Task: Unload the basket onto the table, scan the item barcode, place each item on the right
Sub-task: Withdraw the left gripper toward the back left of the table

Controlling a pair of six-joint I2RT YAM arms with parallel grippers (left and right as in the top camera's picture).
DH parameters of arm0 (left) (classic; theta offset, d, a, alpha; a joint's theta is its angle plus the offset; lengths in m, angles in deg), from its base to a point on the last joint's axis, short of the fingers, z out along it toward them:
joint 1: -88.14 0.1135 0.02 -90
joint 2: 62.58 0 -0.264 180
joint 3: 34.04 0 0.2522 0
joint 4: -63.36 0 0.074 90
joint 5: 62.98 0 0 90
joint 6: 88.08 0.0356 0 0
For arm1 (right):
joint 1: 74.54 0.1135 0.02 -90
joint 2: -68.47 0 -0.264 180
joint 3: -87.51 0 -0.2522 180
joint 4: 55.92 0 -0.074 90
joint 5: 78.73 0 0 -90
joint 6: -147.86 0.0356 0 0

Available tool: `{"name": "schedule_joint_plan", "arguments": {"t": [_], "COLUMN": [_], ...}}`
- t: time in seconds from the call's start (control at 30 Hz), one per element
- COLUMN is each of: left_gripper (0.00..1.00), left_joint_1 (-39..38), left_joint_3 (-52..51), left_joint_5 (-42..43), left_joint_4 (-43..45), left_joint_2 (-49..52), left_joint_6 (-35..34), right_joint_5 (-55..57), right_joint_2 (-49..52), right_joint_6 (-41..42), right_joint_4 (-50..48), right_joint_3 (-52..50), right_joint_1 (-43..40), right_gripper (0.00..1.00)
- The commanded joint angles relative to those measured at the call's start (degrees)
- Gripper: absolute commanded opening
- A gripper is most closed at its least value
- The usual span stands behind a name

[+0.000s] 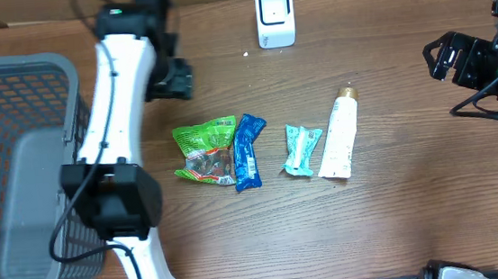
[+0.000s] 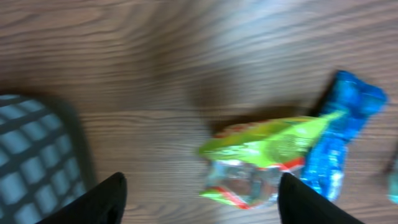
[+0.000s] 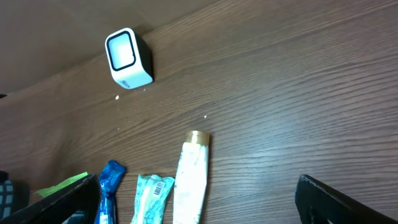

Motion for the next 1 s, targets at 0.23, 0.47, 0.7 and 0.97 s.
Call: {"name": "schedule_joint_plan", "arguments": {"t": [0.23, 0.47, 0.7, 0.97], "left_gripper": [0.67, 0.67, 0.68, 0.68], "left_joint_1": [8.9, 11.7, 13.1, 16.7], "left_joint_3": [-0.2, -0.2, -0.2, -0.2], "left_joint_5": [-0.3, -0.3, -0.3, 0.7], "left_joint_4": [-3.2, -3.9, -3.9, -3.7], "left_joint_2": [0.4, 0.4, 0.4, 0.4], "left_joint_6": [6.0, 12.4, 14.1, 14.1], "right_joint_5": [-0.6, -1.5, -3.6, -3.5], "right_joint_2": [0.0, 1.9, 3.5, 3.5], "right_joint_6": [0.2, 0.2, 0.2, 0.2], "right_joint_4": [-0.3, -0.1, -0.1, -0.1], "right_joint_3": [0.7, 0.7, 0.7, 0.7], "right_joint_1": [-0.1, -0.1, 0.0, 0.0], "right_gripper": [1.00, 1.00, 1.00, 1.00]}}
